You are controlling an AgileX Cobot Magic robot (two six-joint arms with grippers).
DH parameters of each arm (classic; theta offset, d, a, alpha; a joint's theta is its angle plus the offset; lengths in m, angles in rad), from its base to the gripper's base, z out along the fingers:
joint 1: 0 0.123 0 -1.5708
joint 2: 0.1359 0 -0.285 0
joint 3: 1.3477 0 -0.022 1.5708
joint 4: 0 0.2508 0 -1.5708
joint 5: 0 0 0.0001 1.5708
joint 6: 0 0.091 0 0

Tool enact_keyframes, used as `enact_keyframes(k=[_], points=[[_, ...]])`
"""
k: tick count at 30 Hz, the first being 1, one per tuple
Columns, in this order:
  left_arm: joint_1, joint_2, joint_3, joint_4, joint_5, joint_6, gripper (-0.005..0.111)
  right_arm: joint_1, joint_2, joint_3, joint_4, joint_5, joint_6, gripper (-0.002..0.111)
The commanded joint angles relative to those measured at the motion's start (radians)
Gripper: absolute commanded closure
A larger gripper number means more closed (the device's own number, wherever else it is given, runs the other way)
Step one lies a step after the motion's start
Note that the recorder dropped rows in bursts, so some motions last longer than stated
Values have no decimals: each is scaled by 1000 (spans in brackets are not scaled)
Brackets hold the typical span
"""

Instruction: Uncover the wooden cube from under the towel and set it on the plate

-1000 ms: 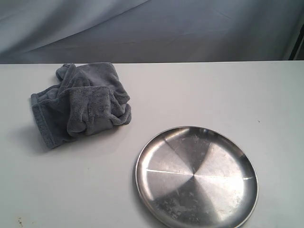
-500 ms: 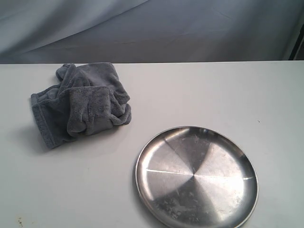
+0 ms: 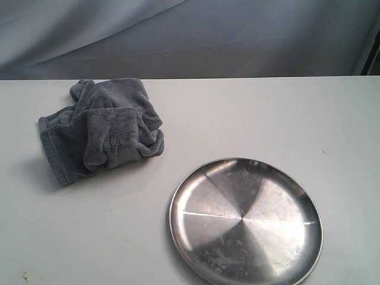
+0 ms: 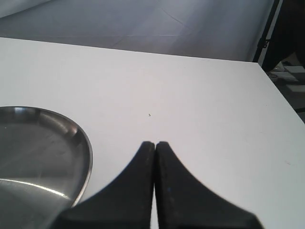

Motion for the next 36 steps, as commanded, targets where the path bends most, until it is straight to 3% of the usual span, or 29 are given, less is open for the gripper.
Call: enact_keyframes(k=[1, 9, 14, 21, 28, 36], points=[[-1, -4, 5, 59, -36, -3, 107, 2, -6, 4, 5, -9, -3, 108], [-1, -4, 5, -24, -418, -12, 107, 2, -6, 4, 5, -9, -3, 108], [-1, -4, 5, -24, -600, -317, 107, 2, -6, 4, 5, -9, -3, 108], [-1, -4, 5, 81, -938, -513, 107, 2, -6, 4, 5, -9, -3, 108], [-1, 32, -123, 203, -745, -612, 107, 2, -6, 4, 5, -9, -3, 108], [-1, 462, -347, 532, -751, -758, 107, 2, -6, 4, 5, -9, -3, 108]])
